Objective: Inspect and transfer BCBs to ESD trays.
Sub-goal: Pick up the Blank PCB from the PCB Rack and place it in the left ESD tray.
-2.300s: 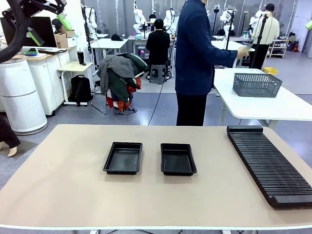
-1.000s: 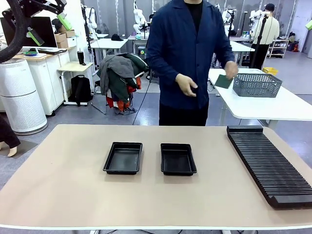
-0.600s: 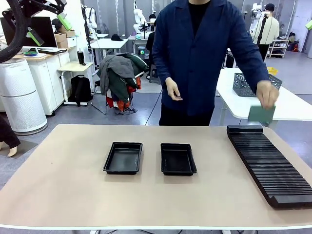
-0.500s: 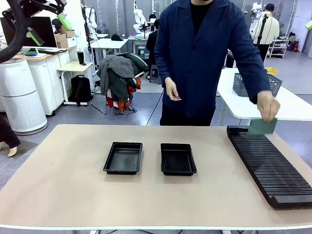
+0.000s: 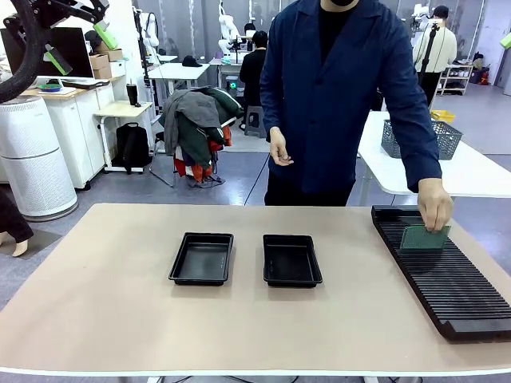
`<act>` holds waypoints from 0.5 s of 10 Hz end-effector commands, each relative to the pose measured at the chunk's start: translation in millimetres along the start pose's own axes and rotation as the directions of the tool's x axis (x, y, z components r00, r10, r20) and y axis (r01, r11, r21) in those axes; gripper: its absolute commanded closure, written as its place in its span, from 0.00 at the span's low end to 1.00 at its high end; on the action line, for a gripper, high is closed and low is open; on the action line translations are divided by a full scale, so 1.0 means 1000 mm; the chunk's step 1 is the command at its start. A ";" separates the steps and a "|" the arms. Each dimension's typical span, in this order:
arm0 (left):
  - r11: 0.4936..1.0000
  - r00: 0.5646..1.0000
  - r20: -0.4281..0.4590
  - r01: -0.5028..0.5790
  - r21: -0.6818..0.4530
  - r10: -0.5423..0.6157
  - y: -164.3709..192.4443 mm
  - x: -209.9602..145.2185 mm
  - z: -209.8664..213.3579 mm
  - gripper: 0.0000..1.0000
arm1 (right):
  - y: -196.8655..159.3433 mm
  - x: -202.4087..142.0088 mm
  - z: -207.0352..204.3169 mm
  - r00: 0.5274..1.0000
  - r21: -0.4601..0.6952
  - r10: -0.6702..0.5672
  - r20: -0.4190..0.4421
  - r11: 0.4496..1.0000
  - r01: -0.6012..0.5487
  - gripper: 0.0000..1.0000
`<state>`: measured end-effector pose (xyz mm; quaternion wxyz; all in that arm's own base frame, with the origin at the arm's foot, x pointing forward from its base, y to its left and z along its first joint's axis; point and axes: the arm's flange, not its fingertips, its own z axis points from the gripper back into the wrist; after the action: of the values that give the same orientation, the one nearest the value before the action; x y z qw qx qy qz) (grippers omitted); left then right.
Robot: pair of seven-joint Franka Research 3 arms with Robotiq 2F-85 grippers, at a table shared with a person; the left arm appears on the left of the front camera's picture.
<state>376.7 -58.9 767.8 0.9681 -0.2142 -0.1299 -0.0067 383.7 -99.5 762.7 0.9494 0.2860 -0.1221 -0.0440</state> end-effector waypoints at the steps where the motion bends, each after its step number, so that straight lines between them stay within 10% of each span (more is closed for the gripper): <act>1: 1.000 1.000 -0.001 0.010 0.000 -0.010 0.000 0.000 0.000 0.00 | 0.001 0.000 0.000 1.000 0.005 0.001 0.000 1.000 -0.001 0.00; 5: 1.000 1.000 -0.001 0.010 0.000 -0.010 0.000 0.000 0.000 0.00 | 0.001 0.000 0.000 1.000 0.005 0.001 0.000 1.000 -0.001 0.00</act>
<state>376.7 -58.9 767.8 0.9681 -0.2142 -0.1299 -0.0067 383.7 -99.5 762.7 0.9494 0.2860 -0.1221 -0.0440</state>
